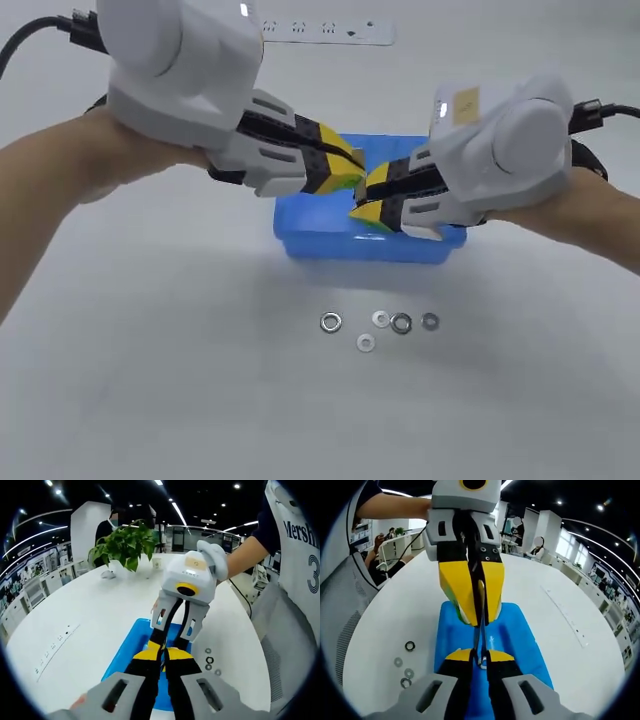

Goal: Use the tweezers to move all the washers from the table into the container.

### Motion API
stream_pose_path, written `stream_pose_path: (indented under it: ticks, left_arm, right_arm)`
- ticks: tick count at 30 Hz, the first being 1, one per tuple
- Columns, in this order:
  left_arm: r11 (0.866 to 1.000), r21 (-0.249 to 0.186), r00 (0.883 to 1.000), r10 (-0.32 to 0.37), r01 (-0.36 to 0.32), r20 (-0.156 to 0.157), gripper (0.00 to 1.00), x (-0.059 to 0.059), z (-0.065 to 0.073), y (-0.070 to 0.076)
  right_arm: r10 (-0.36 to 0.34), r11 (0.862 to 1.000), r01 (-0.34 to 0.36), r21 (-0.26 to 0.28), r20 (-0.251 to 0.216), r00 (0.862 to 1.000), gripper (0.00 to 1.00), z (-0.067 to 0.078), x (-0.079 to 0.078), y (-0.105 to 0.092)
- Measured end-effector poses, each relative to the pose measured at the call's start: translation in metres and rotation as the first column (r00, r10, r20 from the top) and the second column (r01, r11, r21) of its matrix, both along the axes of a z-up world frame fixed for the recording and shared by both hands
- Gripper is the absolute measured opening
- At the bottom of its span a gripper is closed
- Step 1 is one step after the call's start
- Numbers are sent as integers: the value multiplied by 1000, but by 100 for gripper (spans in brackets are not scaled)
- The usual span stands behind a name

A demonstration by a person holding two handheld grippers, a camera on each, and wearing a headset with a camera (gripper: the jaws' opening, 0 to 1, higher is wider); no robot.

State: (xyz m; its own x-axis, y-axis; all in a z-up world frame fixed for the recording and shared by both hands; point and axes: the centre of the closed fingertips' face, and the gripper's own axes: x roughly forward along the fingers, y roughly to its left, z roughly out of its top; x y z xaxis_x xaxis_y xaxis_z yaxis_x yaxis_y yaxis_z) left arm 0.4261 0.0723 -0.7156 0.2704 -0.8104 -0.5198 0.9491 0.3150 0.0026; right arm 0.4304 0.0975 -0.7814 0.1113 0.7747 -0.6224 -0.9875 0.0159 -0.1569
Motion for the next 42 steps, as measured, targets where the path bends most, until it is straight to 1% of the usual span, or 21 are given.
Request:
stream_pose_path:
  ticks: [4, 8, 11, 14, 18, 21, 24, 25, 26, 31, 32, 33, 34, 39, 42]
  left_arm:
    - [1000, -3, 1000, -10, 10, 16, 7, -3, 7, 0]
    - [1000, 5, 999, -20, 20, 33, 7, -6, 13, 1]
    - [999, 11, 998, -34, 33, 54, 7, -11, 21, 2]
    - [999, 11, 997, -43, 42, 64, 7, -16, 29, 2]
    - [999, 4, 996, -54, 54, 69, 7, -28, 42, 4]
    - [998, 2, 994, -61, 61, 86, 7, -39, 51, 4]
    - [998, 6, 992, -69, 68, 105, 6, -52, 60, 4]
    - [998, 6, 992, -70, 69, 106, 6, -54, 61, 5]
    - [997, 9, 991, -73, 72, 108, 6, -59, 63, 5]
    - [997, 25, 990, -73, 71, 118, 6, -80, 66, 8]
    - [997, 27, 991, -73, 70, 116, 6, -83, 65, 9]
    - [998, 20, 992, -65, 63, 106, 6, -87, 64, 10]
    - [998, 19, 993, -63, 61, 103, 6, -90, 63, 10]
    - [999, 14, 995, -49, 48, 85, 7, -106, 55, 9]
    - [999, 1, 997, -34, 34, 68, 7, -115, 50, 10]
  right_arm:
    - [6, 1000, -6, 7, 4, 1000, 12, 7, -3, 0]
    - [9, 1000, -9, 12, 17, 1000, 12, 13, -4, 1]
    - [18, 1000, -18, 19, 32, 999, 12, 20, -7, 2]
    - [24, 999, -25, 29, 32, 999, 11, 29, -11, 3]
    - [44, 998, -46, 49, 37, 998, 11, 42, -22, 3]
    - [56, 997, -59, 58, 38, 998, 11, 51, -32, 3]
    - [72, 995, -75, 64, 44, 996, 10, 59, -42, 5]
    - [91, 994, -94, 64, 47, 995, 10, 61, -49, 6]
    - [102, 993, -105, 61, 54, 993, 10, 62, -52, 7]
    - [136, 989, -140, 50, 87, 987, 10, 65, -71, 10]
    - [137, 989, -142, 46, 83, 987, 10, 64, -76, 11]
    - [140, 989, -144, 45, 82, 987, 10, 63, -80, 11]
    - [144, 988, -148, 43, 84, 986, 10, 61, -85, 12]
    - [151, 988, -153, 35, 60, 987, 10, 52, -101, 11]
    - [161, 986, -162, 34, 47, 986, 10, 47, -110, 11]
